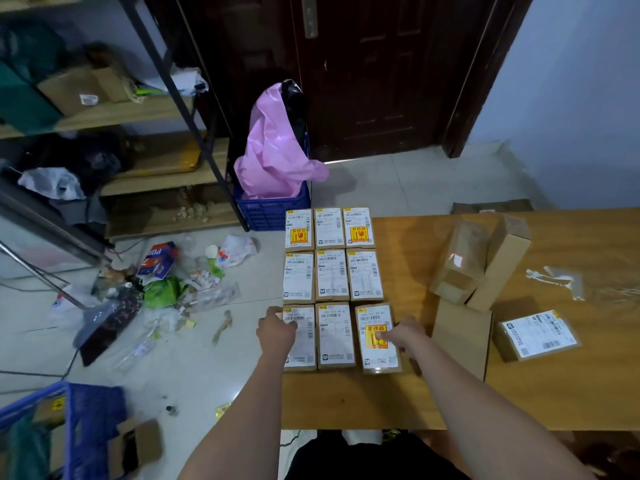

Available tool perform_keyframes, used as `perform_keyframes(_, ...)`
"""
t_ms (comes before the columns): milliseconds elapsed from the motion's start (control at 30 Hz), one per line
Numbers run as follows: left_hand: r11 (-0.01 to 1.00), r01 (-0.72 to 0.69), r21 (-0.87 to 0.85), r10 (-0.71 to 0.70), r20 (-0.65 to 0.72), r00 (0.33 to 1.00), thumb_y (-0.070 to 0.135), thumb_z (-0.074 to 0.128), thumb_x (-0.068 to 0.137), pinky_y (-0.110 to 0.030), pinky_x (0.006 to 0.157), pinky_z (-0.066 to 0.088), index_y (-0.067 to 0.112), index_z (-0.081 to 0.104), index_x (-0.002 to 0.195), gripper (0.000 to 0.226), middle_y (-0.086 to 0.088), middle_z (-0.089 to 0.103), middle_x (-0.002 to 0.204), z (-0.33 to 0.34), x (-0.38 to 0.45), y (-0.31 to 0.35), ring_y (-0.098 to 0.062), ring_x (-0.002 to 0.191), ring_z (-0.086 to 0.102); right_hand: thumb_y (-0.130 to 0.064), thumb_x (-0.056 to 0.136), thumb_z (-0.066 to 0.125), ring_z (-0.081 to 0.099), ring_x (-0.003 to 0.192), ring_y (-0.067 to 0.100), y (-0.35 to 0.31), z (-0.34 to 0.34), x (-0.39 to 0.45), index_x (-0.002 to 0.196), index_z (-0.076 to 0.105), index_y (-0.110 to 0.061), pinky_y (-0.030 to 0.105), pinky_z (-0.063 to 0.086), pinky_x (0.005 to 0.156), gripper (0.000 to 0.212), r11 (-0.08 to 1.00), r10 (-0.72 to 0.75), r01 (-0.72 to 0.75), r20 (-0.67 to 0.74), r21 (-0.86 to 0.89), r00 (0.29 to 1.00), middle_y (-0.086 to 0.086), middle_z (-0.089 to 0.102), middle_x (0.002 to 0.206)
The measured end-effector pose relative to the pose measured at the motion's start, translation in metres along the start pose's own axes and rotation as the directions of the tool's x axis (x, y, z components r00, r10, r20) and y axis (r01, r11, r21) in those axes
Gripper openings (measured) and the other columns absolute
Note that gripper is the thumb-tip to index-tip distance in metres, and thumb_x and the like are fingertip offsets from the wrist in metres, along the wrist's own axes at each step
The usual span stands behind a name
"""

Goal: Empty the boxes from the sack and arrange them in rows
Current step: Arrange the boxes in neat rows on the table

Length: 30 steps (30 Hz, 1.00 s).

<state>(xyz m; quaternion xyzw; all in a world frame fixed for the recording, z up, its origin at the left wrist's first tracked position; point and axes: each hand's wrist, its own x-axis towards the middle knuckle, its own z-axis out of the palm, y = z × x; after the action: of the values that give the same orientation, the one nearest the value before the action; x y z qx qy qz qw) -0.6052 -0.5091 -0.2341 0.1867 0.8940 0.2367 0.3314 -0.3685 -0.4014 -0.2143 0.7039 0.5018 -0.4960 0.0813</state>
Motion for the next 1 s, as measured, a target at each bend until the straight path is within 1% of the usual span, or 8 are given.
perform_keyframes(67, 0.999, 0.054, -0.005, -0.054, 0.062, 0.997, 0.021, 0.069, 0.082, -0.045, 0.093, 0.051, 0.016, 0.047, 0.132, 0.054, -0.019, 0.059, 0.121, -0.003, 0.004, -0.004, -0.036, 0.108, 0.059, -0.023, 0.088, 0.073, 0.064, 0.109, 0.027, -0.002, 0.005, 0.001, 0.120, 0.058, -0.006, 0.033, 0.053, 0.081, 0.040, 0.995, -0.012, 0.008, -0.043, -0.100, 0.999, 0.012, 0.065, 0.122)
perform_keyframes(133, 0.994, 0.103, -0.047, -0.095, 0.143, 0.985, 0.019, 0.068, 0.087, -0.040, 0.094, 0.050, 0.014, 0.039, 0.142, 0.062, -0.019, 0.056, 0.132, -0.006, 0.002, -0.002, -0.036, 0.117, 0.057, -0.024, 0.092, 0.068, 0.063, 0.107, 0.027, -0.004, 0.008, 0.000, 0.123, 0.056, -0.004, 0.031, 0.049, 0.072, 0.039, 0.989, -0.012, 0.001, -0.072, -0.146, 0.997, 0.012, 0.064, 0.123)
perform_keyframes(200, 0.990, 0.131, -0.051, -0.118, 0.206, 0.971, 0.016, 0.066, 0.090, -0.038, 0.094, 0.047, 0.010, 0.037, 0.143, 0.061, -0.017, 0.056, 0.135, -0.006, 0.003, 0.000, -0.034, 0.122, 0.055, -0.024, 0.093, 0.067, 0.065, 0.104, 0.025, -0.005, 0.012, 0.002, 0.122, 0.059, -0.005, 0.030, 0.050, 0.072, 0.036, 0.989, -0.014, 0.005, -0.054, -0.149, 0.998, 0.011, 0.066, 0.121)
perform_keyframes(467, 0.988, 0.152, -0.042, -0.134, 0.287, 0.949, 0.016, 0.061, 0.092, -0.042, 0.096, 0.051, 0.008, 0.049, 0.130, 0.041, -0.014, 0.060, 0.127, -0.009, 0.016, 0.005, -0.033, 0.116, 0.058, -0.024, 0.095, 0.064, 0.066, 0.105, 0.025, -0.014, 0.017, 0.006, 0.118, 0.062, -0.007, 0.031, 0.053, 0.082, 0.028, 0.987, -0.026, 0.018, -0.048, -0.158, 0.999, 0.010, 0.068, 0.119)
perform_keyframes(700, 0.981, 0.187, -0.053, -0.158, 0.343, 0.926, 0.015, 0.065, 0.088, -0.049, 0.095, 0.053, 0.011, 0.055, 0.114, 0.029, -0.015, 0.064, 0.122, -0.009, 0.029, 0.000, -0.034, 0.111, 0.062, -0.026, 0.095, 0.065, 0.066, 0.104, 0.024, -0.017, 0.021, 0.009, 0.120, 0.060, -0.010, 0.031, 0.053, 0.081, 0.031, 0.988, -0.014, 0.010, -0.028, -0.156, 1.000, 0.008, 0.067, 0.121)
perform_keyframes(833, 0.982, 0.181, -0.045, -0.153, 0.359, 0.921, 0.016, 0.064, 0.087, -0.048, 0.094, 0.053, 0.012, 0.055, 0.109, 0.024, -0.014, 0.065, 0.120, -0.009, 0.031, 0.000, -0.034, 0.109, 0.062, -0.024, 0.096, 0.062, 0.061, 0.090, 0.020, -0.020, 0.025, 0.010, 0.119, 0.059, -0.012, 0.030, 0.052, 0.077, 0.027, 0.986, -0.003, 0.000, -0.019, -0.166, 1.000, 0.006, 0.067, 0.118)
perform_keyframes(933, 0.980, 0.193, -0.049, -0.161, 0.369, 0.915, 0.018, 0.066, 0.088, -0.043, 0.093, 0.052, 0.009, 0.053, 0.118, 0.034, -0.016, 0.062, 0.125, -0.010, 0.030, 0.004, -0.034, 0.111, 0.060, -0.020, 0.095, 0.061, 0.063, 0.086, 0.018, -0.022, 0.025, 0.011, 0.111, 0.062, -0.015, 0.029, 0.053, 0.074, 0.017, 0.987, 0.020, -0.020, -0.001, -0.157, 1.000, 0.003, 0.067, 0.103)
perform_keyframes(1000, 0.978, 0.202, -0.053, -0.171, 0.348, 0.922, 0.026, 0.065, 0.090, -0.037, 0.087, 0.048, 0.005, 0.043, 0.136, 0.055, -0.016, 0.054, 0.134, -0.015, 0.027, 0.011, -0.033, 0.119, 0.055, -0.015, 0.093, 0.058, 0.068, 0.088, 0.020, -0.025, 0.021, 0.013, 0.108, 0.064, -0.011, 0.031, 0.055, 0.073, 0.017, 0.989, 0.051, -0.052, -0.013, -0.135, 0.999, 0.003, 0.068, 0.100)
